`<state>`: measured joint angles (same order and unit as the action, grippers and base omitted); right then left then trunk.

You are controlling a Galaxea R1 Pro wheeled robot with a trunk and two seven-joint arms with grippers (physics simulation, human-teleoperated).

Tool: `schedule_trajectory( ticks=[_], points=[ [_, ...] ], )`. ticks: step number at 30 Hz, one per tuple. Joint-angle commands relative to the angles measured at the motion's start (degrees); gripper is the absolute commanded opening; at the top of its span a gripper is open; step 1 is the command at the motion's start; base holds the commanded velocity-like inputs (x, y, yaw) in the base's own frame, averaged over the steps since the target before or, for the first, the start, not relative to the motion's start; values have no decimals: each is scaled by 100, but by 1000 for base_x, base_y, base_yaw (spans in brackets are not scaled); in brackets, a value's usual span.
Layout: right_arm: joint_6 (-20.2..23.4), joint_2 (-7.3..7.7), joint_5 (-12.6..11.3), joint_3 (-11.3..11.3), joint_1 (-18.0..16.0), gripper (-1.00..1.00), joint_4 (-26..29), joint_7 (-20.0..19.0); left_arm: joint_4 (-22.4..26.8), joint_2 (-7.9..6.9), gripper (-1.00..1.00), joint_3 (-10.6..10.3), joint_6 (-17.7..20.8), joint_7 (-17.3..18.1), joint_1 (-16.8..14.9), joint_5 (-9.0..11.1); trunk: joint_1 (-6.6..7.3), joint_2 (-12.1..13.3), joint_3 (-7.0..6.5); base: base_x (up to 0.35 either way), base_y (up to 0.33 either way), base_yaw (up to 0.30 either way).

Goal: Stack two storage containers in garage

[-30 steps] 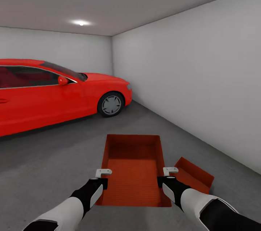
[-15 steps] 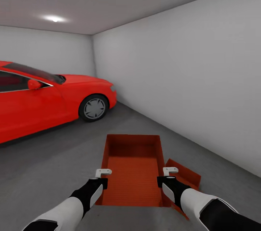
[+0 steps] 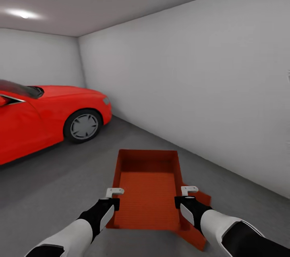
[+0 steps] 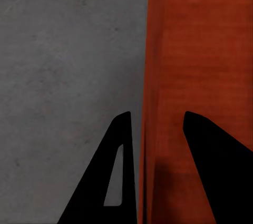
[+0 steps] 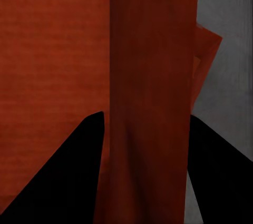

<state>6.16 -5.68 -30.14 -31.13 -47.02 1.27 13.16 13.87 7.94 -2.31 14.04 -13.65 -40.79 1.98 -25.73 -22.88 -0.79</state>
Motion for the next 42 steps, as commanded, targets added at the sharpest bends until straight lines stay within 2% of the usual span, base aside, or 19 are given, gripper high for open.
schedule_trajectory(
  ticks=[1,42],
  points=[
    [-247,-47,60,-504,0,-100,13,301,-7,6,-100,92,46,-42,1,-44,-5,-4,2,321,97,-281],
    [-247,-47,60,-501,-2,-100,13,301,-3,6,-100,90,47,-42,1,-48,-5,-4,2,316,92,-281]
  ],
)
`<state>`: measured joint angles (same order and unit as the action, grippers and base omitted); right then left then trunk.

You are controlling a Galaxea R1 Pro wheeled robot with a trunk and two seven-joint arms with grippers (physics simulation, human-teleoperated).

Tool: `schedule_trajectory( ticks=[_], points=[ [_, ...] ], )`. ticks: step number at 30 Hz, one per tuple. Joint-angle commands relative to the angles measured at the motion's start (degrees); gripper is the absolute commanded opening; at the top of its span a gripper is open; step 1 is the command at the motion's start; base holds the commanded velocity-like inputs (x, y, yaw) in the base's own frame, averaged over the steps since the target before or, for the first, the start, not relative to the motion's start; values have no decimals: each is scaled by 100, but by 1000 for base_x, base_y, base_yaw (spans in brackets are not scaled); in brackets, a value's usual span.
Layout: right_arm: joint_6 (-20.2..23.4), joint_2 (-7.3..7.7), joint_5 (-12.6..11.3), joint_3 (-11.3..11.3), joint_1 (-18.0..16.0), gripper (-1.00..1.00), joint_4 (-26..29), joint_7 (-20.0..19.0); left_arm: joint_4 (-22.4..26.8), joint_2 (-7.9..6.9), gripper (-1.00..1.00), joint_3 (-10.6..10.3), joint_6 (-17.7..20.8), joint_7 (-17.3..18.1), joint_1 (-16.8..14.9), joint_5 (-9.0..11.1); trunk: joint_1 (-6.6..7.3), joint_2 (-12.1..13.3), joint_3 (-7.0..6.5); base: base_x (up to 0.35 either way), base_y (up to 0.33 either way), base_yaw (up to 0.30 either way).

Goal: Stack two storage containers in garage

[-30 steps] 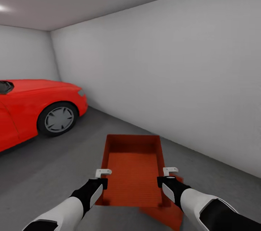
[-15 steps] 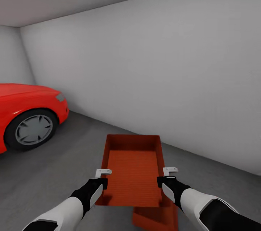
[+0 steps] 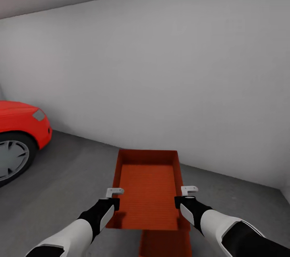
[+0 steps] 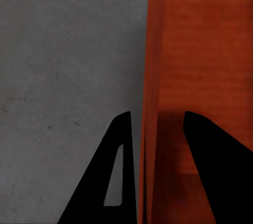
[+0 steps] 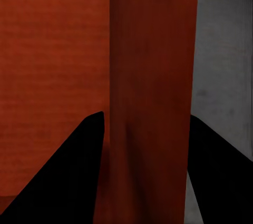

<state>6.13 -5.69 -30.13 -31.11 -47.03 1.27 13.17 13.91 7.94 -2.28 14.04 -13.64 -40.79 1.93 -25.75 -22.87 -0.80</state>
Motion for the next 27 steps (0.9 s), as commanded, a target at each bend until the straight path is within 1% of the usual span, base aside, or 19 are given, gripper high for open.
schedule_trajectory(
  ticks=[1,27],
  points=[
    [-243,-46,60,-503,-3,-100,14,300,-4,6,-100,87,46,-43,1,-43,-4,-4,2,105,10,-281],
    [-243,-46,60,-508,0,-100,16,300,-2,6,-100,87,46,-43,1,-42,-4,-4,2,7,1,-276]
  ],
)
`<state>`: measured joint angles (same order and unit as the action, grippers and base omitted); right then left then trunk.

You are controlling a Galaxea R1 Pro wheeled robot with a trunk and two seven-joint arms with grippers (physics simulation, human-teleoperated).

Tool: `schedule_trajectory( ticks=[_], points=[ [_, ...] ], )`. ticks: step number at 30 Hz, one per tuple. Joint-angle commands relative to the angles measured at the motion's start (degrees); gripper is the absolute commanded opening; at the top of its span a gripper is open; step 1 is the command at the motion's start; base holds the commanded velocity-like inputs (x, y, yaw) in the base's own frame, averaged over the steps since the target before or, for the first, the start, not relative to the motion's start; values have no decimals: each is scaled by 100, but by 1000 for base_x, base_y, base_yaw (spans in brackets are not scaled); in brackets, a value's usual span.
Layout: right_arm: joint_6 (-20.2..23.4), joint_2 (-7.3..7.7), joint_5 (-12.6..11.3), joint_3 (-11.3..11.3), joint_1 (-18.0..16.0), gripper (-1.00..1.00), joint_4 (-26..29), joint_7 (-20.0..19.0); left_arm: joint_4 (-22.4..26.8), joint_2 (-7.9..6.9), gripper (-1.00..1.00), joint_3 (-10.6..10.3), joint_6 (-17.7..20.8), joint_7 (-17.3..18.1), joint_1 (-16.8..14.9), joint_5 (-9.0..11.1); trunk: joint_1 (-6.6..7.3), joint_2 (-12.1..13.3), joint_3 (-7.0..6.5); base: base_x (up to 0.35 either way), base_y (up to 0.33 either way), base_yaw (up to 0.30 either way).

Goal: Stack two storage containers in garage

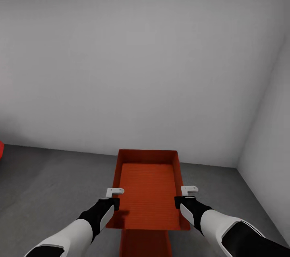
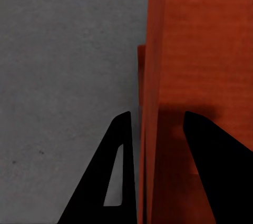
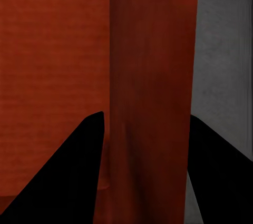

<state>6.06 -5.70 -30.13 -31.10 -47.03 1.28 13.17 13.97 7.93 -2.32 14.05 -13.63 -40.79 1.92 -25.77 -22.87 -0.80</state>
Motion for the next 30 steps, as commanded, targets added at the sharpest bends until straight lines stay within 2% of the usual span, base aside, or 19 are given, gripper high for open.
schedule_trajectory(
  ticks=[1,14,30],
  points=[
    [-237,-46,60,-508,0,-100,14,300,-8,7,-100,91,46,-43,1,-42,-2,-4,2,0,0,-117],
    [-237,-46,60,-503,-2,-100,13,300,-8,14,-100,92,46,-43,1,-43,-2,-4,2,0,0,-15],
    [-237,-46,52,-502,0,-100,13,300,-7,15,-100,91,46,-43,1,-43,-2,-4,2,0,0,-72]
  ],
)
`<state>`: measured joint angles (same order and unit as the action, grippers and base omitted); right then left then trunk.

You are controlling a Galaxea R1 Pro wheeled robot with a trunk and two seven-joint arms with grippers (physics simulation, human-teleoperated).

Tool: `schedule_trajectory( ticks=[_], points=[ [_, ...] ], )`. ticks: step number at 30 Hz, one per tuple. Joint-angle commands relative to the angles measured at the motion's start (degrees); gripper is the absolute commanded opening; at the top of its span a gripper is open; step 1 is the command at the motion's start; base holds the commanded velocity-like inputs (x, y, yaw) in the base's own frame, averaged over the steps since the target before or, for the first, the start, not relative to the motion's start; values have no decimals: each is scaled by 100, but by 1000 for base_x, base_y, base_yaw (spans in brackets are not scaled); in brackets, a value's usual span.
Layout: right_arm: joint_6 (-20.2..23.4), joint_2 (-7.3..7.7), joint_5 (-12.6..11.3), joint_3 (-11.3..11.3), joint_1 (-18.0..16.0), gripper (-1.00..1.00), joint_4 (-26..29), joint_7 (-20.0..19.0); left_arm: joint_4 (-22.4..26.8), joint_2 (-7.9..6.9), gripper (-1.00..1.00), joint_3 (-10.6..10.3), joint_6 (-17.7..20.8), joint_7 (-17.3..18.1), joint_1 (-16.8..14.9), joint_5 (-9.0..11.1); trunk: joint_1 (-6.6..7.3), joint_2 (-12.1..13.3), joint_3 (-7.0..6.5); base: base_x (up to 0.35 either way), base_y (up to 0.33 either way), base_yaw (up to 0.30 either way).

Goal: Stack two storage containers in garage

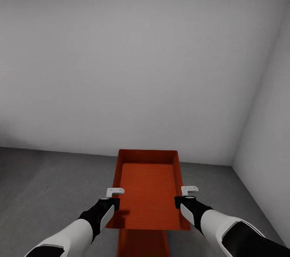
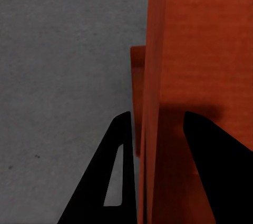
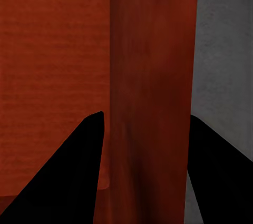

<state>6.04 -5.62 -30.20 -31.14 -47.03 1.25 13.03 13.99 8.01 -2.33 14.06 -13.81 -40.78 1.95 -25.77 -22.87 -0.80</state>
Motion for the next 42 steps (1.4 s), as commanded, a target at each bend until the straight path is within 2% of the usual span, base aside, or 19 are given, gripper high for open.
schedule_trajectory(
  ticks=[1,42],
  points=[
    [-234,-53,59,-498,-3,-100,16,314,-7,7,-100,92,44,-25,0,-45,-2,-4,2,0,0,-17],
    [-239,-50,60,-498,-2,-100,16,308,7,8,-100,92,18,-16,0,-44,-2,-4,2,0,0,0]
  ],
)
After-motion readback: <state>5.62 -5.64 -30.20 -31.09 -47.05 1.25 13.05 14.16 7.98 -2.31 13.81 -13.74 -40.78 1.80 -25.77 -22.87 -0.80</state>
